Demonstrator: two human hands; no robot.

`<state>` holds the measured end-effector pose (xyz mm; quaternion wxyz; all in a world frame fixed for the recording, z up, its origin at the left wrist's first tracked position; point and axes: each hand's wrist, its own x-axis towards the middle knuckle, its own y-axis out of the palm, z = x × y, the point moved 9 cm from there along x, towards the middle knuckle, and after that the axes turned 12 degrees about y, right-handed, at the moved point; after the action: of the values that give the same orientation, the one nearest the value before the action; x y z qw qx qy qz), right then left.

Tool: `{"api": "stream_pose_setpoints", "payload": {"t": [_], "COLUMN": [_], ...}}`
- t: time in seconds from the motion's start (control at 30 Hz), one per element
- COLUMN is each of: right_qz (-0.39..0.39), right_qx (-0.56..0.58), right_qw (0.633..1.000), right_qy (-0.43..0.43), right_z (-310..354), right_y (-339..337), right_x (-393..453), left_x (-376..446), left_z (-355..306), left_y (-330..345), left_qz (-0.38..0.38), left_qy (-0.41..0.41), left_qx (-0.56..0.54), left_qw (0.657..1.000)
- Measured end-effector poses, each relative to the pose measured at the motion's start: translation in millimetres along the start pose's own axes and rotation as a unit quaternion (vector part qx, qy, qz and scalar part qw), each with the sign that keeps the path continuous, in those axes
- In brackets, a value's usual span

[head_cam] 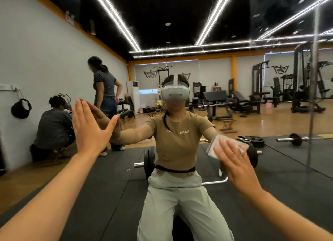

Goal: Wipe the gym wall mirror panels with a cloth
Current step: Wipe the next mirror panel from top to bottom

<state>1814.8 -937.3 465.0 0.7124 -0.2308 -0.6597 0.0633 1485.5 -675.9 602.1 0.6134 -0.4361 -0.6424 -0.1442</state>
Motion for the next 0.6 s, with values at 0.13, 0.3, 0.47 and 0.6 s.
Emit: {"api": "stream_pose_setpoints", "payload": {"t": [0.13, 0.3, 0.47, 0.6], "right_qz": [0.093, 0.108, -0.035, -0.098], "right_qx": [-0.07, -0.119, -0.047, 0.013], "right_qw": [0.991, 0.972, 0.998, 0.994], "right_qy": [-0.068, -0.173, -0.023, 0.045], "right_z": [-7, -7, 2, 8], "right_y": [25, -1, -77, -76], "right_x": [-65, 10, 164, 161], "left_x": [-1, -1, -2, -1], "left_z": [-1, 0, -1, -2], "left_y": [-1, -2, -1, -3], "left_qz": [0.013, 0.012, 0.007, 0.013], "left_qy": [0.001, 0.002, -0.002, -0.004], "left_qx": [-0.003, -0.008, -0.013, -0.015], "left_qw": [1.0, 1.0, 1.0, 1.0]}}
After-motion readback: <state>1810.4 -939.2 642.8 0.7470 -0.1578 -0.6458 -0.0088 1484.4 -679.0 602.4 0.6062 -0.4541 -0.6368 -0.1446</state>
